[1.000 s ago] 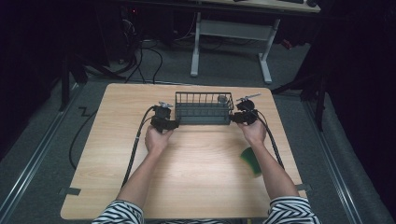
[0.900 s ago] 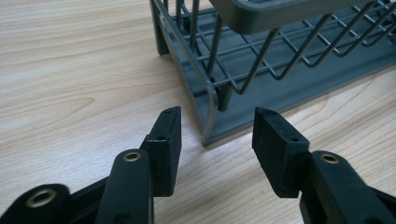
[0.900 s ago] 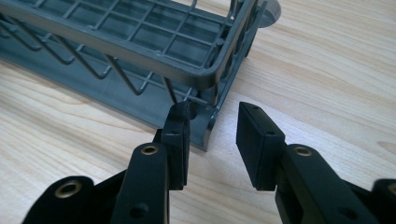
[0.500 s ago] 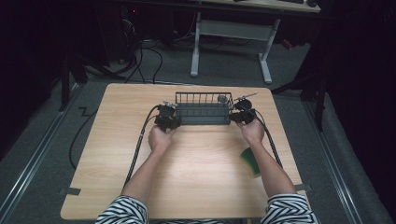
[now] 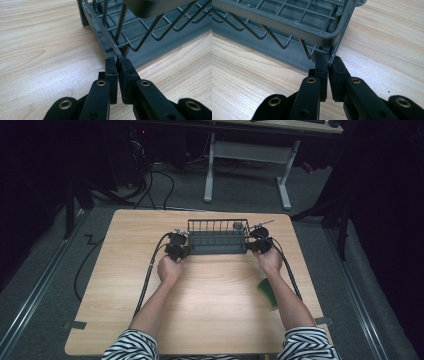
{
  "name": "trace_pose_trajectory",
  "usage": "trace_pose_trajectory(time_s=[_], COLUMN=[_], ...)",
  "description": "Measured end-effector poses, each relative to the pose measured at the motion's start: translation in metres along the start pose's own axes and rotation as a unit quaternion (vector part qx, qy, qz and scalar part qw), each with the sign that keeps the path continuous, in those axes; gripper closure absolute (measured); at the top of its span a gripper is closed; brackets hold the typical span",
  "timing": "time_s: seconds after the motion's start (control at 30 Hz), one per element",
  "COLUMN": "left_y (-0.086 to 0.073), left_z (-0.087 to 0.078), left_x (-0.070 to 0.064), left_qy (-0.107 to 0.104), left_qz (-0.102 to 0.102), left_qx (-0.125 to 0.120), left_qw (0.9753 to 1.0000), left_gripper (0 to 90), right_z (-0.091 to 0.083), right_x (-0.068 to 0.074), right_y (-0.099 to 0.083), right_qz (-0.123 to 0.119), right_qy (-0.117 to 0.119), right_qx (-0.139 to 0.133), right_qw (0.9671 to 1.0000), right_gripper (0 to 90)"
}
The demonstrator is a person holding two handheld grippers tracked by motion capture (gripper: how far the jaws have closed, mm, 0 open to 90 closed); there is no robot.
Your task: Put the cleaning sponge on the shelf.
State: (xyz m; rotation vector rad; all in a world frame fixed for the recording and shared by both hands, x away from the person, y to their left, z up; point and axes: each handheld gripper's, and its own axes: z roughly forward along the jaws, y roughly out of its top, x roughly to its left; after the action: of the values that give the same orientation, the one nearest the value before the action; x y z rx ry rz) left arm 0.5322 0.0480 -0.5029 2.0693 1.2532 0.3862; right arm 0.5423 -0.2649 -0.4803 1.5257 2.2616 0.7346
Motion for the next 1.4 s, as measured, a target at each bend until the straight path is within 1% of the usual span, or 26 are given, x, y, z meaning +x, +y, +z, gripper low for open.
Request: trace_pose_trajectory(time_s=[0.03,0.07,0.13,0.33,0.37,0.5,0.63,0.7,0.73,0.8,0.83,1.0,1.03,1.07,1.1,1.13,1.17,1.23,1.27,1.33,1.4], left_y=[0.000,-0.001,-0.003,-0.010,-0.014,-0.026,-0.038,-0.041,-0.047,-0.050,-0.056,-0.073,-0.073,-0.077,-0.083,-0.083,-0.087,-0.093,-0.093,-0.100,-0.103], left_z=[0.000,-0.002,-0.004,-0.012,-0.017,-0.028,-0.039,-0.042,-0.049,-0.052,-0.058,-0.074,-0.074,-0.077,-0.082,-0.082,-0.087,-0.092,-0.092,-0.099,-0.102], left_x=[0.000,0.000,0.000,0.000,0.000,-0.002,-0.001,-0.002,-0.001,-0.001,-0.001,0.000,0.000,-0.001,-0.001,-0.001,-0.001,0.001,0.001,0.002,0.002], left_qy=[0.000,-0.001,-0.001,-0.003,-0.004,-0.006,-0.004,-0.004,-0.001,-0.001,0.000,0.005,0.005,0.007,0.010,0.010,0.013,0.015,0.015,0.017,0.017], left_qz=[0.000,0.006,0.010,0.012,0.016,0.019,0.022,0.021,0.026,0.026,0.026,0.024,0.024,0.023,0.023,0.023,0.023,0.018,0.018,0.014,0.014], left_qx=[0.000,0.005,0.006,0.012,0.015,0.016,0.017,0.018,0.019,0.021,0.022,0.021,0.021,0.020,0.021,0.021,0.022,0.020,0.020,0.020,0.020], left_qw=[1.0000,1.0000,0.9999,0.9998,0.9997,0.9997,0.9996,0.9996,0.9995,0.9994,0.9994,0.9995,0.9995,0.9995,0.9995,0.9995,0.9994,0.9995,0.9995,0.9995,0.9995], left_gripper=[86.3,86.3,86.4,86.4,86.4,86.4,86.5,86.5,86.5,86.5,86.5,86.5,86.5,86.5,86.5,86.5,86.5,86.5,86.5,86.5,86.4], right_z=[0.000,-0.001,-0.001,-0.005,-0.006,-0.010,-0.013,-0.013,-0.014,-0.014,-0.015,-0.017,-0.017,-0.017,-0.017,-0.017,-0.017,-0.017,-0.017,-0.018,-0.018], right_x=[0.000,0.001,0.002,0.011,0.013,0.022,0.033,0.038,0.040,0.043,0.049,0.063,0.063,0.066,0.071,0.071,0.076,0.081,0.084,0.089,0.092], right_y=[0.000,-0.001,-0.002,-0.005,-0.007,-0.013,-0.017,-0.019,-0.020,-0.020,-0.022,-0.023,-0.023,-0.024,-0.024,-0.024,-0.025,-0.025,-0.025,-0.027,-0.027], right_qz=[0.000,-0.001,-0.004,-0.019,-0.021,-0.032,-0.049,-0.055,-0.057,-0.061,-0.066,-0.082,-0.082,-0.083,-0.089,-0.089,-0.094,-0.099,-0.101,-0.105,-0.109], right_qy=[0.000,0.002,0.002,0.006,0.007,0.009,0.016,0.019,0.020,0.021,0.027,0.036,0.036,0.039,0.041,0.041,0.046,0.048,0.050,0.054,0.055], right_qx=[0.000,0.002,0.003,0.009,0.008,0.012,0.015,0.016,0.016,0.017,0.019,0.023,0.023,0.022,0.023,0.023,0.023,0.024,0.024,0.024,0.025], right_qw=[1.0000,1.0000,1.0000,0.9998,0.9997,0.9994,0.9986,0.9982,0.9980,0.9977,0.9973,0.9957,0.9957,0.9956,0.9949,0.9949,0.9943,0.9937,0.9933,0.9927,0.9922], right_gripper=[85.9,86.0,86.0,86.1,86.1,86.1,86.1,86.1,86.1,86.1,86.1,86.1,86.1,86.1,86.1,86.1,86.1,86.1,86.0,86.0,86.0])
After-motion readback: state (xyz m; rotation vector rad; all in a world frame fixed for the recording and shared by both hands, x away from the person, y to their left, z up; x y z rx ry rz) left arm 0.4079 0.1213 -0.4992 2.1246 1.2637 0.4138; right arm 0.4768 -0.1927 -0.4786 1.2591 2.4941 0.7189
